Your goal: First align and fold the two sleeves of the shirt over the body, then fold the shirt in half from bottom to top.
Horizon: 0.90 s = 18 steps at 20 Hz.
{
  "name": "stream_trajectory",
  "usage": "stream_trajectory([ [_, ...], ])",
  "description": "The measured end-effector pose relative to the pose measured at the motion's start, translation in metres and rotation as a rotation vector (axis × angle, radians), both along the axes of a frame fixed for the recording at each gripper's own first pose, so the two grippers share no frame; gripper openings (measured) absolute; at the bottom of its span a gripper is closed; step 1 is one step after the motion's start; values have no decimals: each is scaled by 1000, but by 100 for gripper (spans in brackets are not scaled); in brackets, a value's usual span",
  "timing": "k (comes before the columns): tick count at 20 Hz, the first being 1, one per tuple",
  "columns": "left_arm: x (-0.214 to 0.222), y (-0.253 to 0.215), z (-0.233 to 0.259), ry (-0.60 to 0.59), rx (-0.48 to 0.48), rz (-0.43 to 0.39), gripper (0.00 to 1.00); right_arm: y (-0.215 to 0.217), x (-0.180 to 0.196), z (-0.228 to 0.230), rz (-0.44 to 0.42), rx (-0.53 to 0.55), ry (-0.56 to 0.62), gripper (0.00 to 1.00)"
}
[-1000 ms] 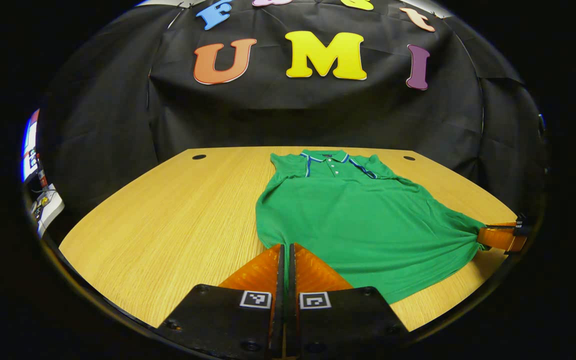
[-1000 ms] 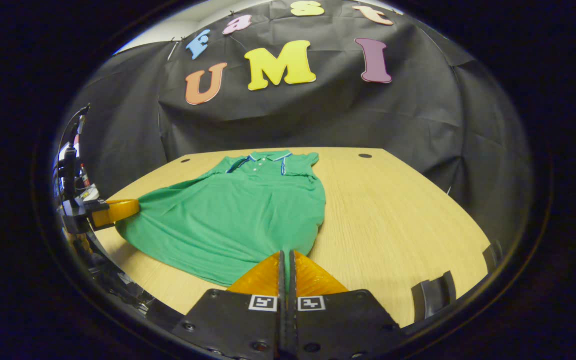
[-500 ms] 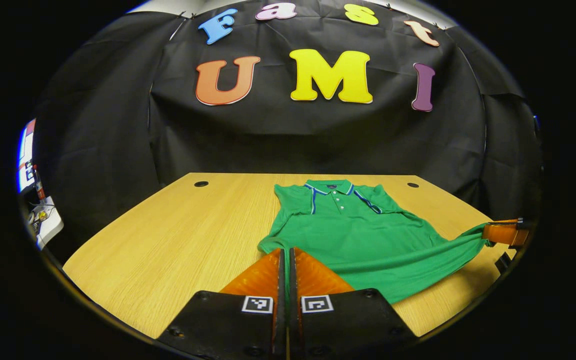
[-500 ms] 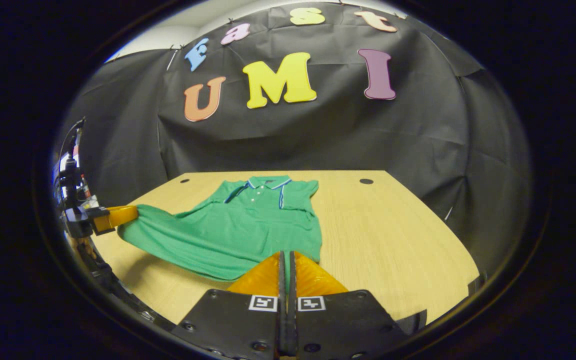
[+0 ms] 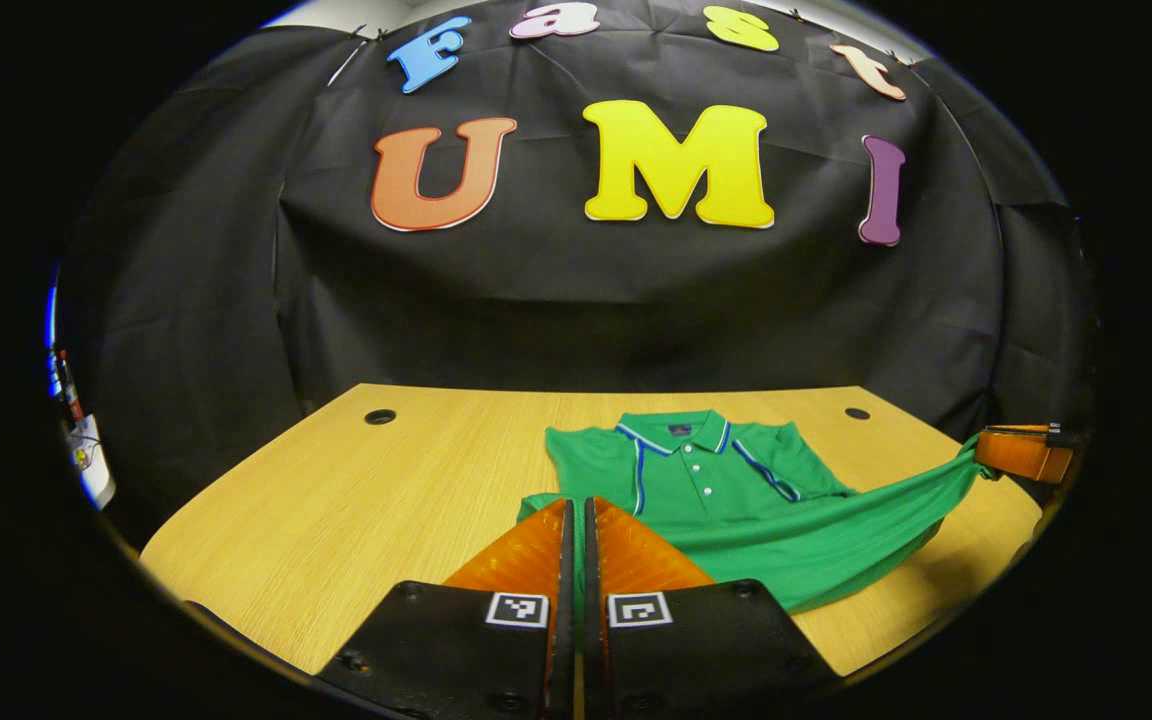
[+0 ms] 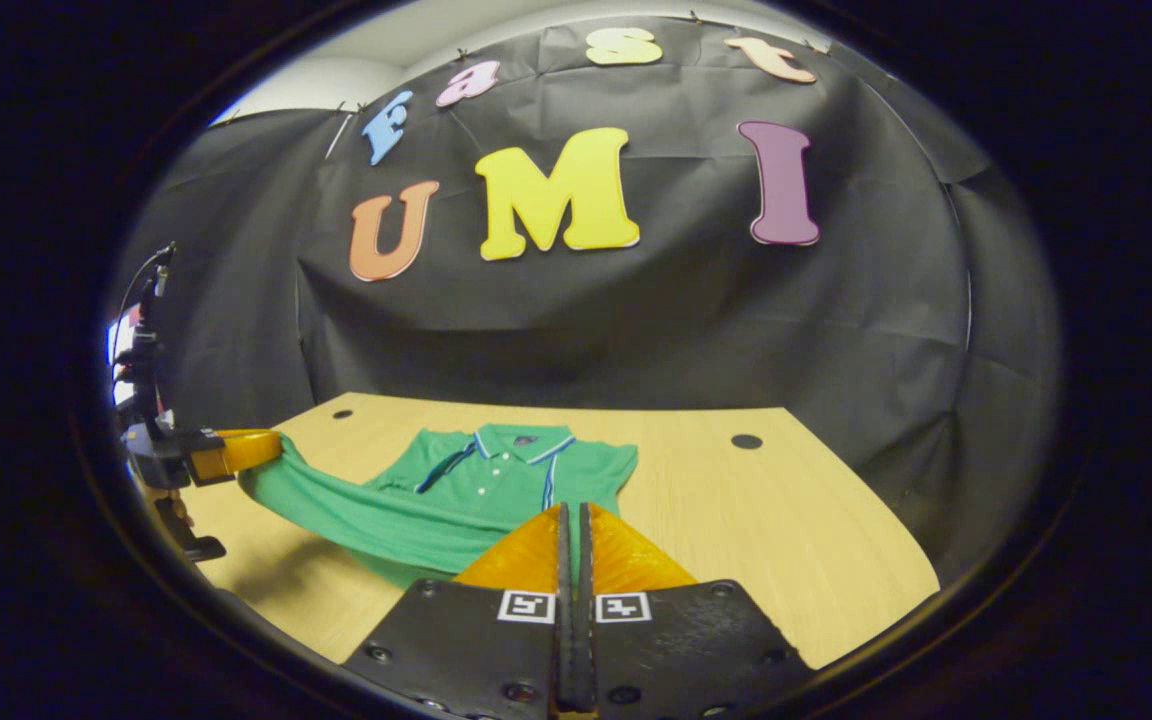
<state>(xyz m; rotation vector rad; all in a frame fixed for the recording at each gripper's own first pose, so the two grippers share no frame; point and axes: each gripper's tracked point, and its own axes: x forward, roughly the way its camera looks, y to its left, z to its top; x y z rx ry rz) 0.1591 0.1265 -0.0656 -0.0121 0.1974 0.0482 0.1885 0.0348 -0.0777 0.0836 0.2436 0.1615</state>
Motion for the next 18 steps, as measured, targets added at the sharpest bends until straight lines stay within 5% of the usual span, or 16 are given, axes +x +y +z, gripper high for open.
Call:
stream_trajectory([
  [9,142,14,74,-123,39,-4,9,-3,158,65,-73,51,-75,0],
  [18,274,32,-3,-17,95,27,13,-6,301,-7,-144,8,3,0],
])
